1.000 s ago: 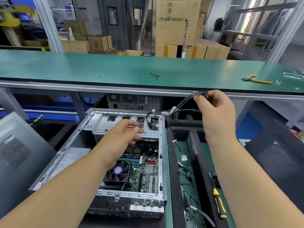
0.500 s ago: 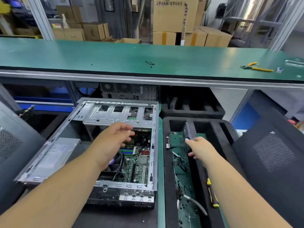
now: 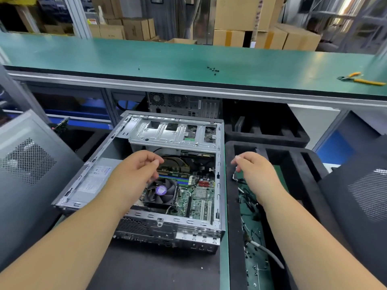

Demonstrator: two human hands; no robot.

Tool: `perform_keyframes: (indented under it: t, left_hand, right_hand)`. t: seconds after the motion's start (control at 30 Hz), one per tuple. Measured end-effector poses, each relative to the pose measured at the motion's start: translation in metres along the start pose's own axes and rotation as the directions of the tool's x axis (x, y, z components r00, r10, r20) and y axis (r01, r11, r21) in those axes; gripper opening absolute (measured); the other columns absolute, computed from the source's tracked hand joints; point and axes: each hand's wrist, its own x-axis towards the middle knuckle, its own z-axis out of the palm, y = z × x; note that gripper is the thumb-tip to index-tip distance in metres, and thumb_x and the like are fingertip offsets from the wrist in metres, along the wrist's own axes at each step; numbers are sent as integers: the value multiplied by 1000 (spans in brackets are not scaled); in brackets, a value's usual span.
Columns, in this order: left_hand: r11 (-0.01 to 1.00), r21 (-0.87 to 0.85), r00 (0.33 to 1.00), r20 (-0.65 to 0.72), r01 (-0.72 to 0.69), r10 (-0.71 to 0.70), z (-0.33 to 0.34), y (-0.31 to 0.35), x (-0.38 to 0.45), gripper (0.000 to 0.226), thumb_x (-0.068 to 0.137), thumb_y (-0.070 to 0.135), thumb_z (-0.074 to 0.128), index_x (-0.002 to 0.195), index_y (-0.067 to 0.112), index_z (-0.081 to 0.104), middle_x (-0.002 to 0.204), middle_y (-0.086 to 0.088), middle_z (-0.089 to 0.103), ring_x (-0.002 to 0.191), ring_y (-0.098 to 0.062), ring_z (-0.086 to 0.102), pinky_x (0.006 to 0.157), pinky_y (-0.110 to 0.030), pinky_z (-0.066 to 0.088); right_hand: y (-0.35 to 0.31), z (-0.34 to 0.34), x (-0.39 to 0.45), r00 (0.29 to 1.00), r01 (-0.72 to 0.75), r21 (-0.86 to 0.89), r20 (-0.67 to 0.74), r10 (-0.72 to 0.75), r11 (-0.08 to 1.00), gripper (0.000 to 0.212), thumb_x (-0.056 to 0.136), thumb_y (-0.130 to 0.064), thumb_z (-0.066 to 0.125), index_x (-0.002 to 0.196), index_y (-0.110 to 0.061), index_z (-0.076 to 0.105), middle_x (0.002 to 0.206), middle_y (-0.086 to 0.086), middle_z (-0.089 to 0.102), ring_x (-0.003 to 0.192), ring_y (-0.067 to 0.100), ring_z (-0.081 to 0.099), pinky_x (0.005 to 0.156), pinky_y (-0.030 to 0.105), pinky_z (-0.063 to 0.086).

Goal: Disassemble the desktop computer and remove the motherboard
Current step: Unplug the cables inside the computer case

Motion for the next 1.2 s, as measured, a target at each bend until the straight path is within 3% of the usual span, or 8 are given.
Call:
perform_keyframes:
  t: [0.17, 0.33, 0.47, 0.67, 0.77, 0.9, 1.0, 1.2]
  left_hand:
    - [997, 55, 999, -24, -47, 48, -25, -12, 6, 17, 93, 32, 54, 84, 31, 68, 56, 11, 50, 55, 0, 49, 67, -28, 46]
    - [994, 68, 995, 52, -84, 80, -52, -22, 18, 20, 94, 27, 53, 80, 30, 67, 56, 7, 47, 54, -1, 45, 60, -23, 41]
    - [990, 95, 989, 116, -106, 95, -71, -29, 33, 21, 94, 27, 54, 77, 32, 66, 70, -10, 56, 58, -7, 48, 59, -24, 40]
    - [980, 126, 968, 218, -155, 125, -84, -34, 71, 15, 93, 28, 56, 82, 30, 66, 74, -1, 65, 63, -7, 57, 60, -19, 45]
    - [978, 103, 963, 218, -182, 156, -86, -37, 92, 14, 92, 27, 57, 82, 31, 66, 74, 2, 65, 69, -11, 60, 65, -25, 49]
    - [977, 86, 960, 217, -198, 175, -84, -48, 117, 15, 91, 28, 57, 82, 35, 66, 74, 4, 64, 57, -1, 52, 55, -17, 45]
    - [960, 176, 958, 224, -218, 176, -76, -64, 124, 15, 91, 25, 55, 80, 34, 62, 71, 9, 61, 57, -3, 52, 58, -25, 48]
    - [845, 336, 908, 199, -416, 367, -67, -71, 127, 10, 86, 25, 55, 78, 30, 56, 67, 11, 55, 64, -6, 50, 56, -26, 43]
  right_hand:
    - [-27, 25, -18, 992, 112, -37, 55, -110, 993, 30, 95, -35, 48, 69, -25, 57, 57, -4, 46, 49, 10, 38, 49, 24, 35]
    - [-56, 59, -26, 971, 210, -129, 145, -192, 969, 28, 95, -37, 50, 71, -24, 59, 52, -9, 44, 44, 5, 36, 48, 23, 36]
    - [-73, 90, -24, 962, 210, -208, 218, -164, 955, 26, 94, -39, 52, 71, -28, 59, 51, -9, 48, 41, 6, 37, 47, 25, 36]
    - [-80, 124, -22, 961, 151, -264, 267, -78, 953, 25, 95, -37, 54, 74, -24, 57, 47, -13, 48, 37, 4, 35, 47, 22, 32]
    - [-85, 132, -17, 969, 152, -286, 232, -85, 946, 24, 94, -37, 55, 75, -23, 59, 48, -10, 49, 39, 4, 36, 49, 24, 35]
    - [-90, 139, -8, 976, 151, -310, 195, -92, 939, 23, 93, -36, 55, 76, -24, 62, 52, -9, 52, 44, 6, 41, 52, 27, 38]
    - [-95, 150, 1, 975, 137, -305, 209, -74, 942, 23, 93, -37, 55, 75, -25, 64, 52, -12, 53, 43, 4, 40, 52, 26, 38]
    - [-123, 191, 34, 925, 189, -339, 377, -51, 922, 18, 89, -30, 56, 79, -22, 70, 75, -1, 68, 64, 13, 58, 62, 30, 47]
